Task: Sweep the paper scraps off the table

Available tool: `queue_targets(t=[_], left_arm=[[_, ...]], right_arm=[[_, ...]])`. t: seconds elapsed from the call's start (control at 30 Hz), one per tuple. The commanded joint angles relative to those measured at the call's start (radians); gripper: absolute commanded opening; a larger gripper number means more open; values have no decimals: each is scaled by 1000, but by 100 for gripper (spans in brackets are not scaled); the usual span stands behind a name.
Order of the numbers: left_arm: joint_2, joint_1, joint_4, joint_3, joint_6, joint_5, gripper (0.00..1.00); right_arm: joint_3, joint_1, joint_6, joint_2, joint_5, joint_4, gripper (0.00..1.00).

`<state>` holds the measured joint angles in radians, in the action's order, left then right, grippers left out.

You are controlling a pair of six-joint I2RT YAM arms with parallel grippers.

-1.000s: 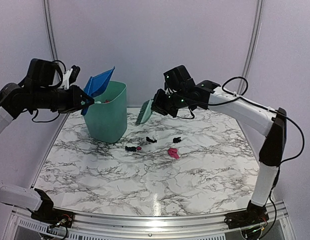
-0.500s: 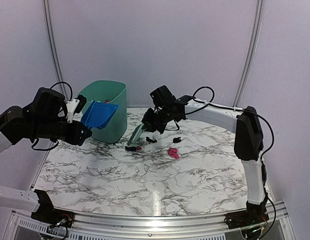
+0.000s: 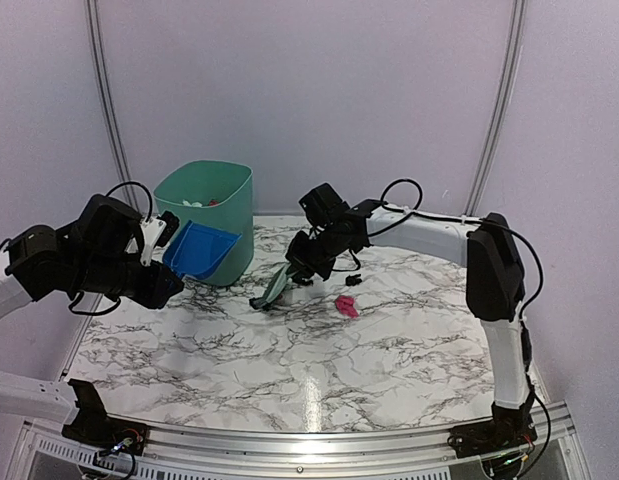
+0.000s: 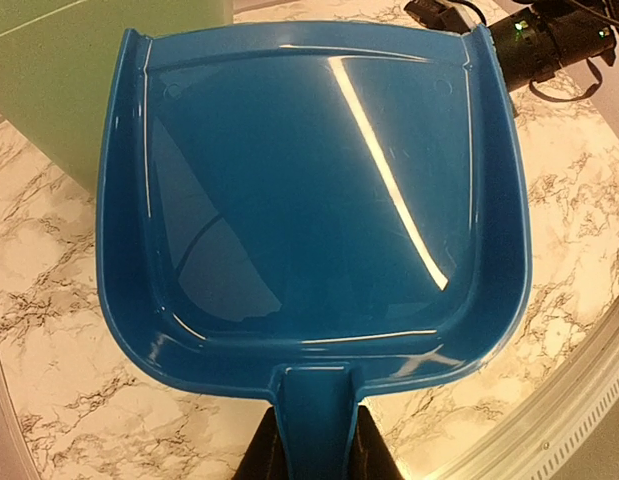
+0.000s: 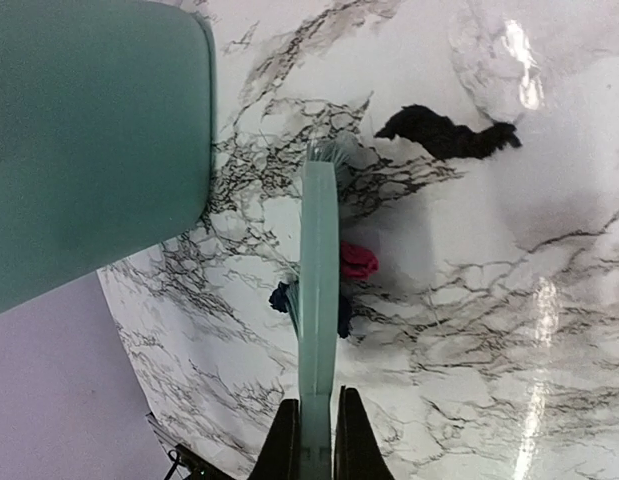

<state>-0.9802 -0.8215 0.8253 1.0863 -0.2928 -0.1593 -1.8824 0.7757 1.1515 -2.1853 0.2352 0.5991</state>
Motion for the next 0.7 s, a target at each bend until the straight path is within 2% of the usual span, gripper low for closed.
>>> queue_targets(t=[0.0, 0.17, 0.27, 0.43, 0.67], left_arm=[[12, -4, 13, -18, 27, -16, 0], [-1, -5, 13, -28, 39, -13, 0], [-3, -4, 12, -46, 48, -12, 0], [5, -5, 11, -72, 48, -14, 0], [10, -6, 8, -77, 47, -3, 0]], right_arm=[[76, -5, -28, 126, -2, 43, 0], [164, -4, -60, 211, 0, 60, 0], [163, -5, -97, 237, 6, 100, 0], [68, -6, -206, 246, 27, 195, 0], [-70, -9, -417, 260, 65, 204, 0]])
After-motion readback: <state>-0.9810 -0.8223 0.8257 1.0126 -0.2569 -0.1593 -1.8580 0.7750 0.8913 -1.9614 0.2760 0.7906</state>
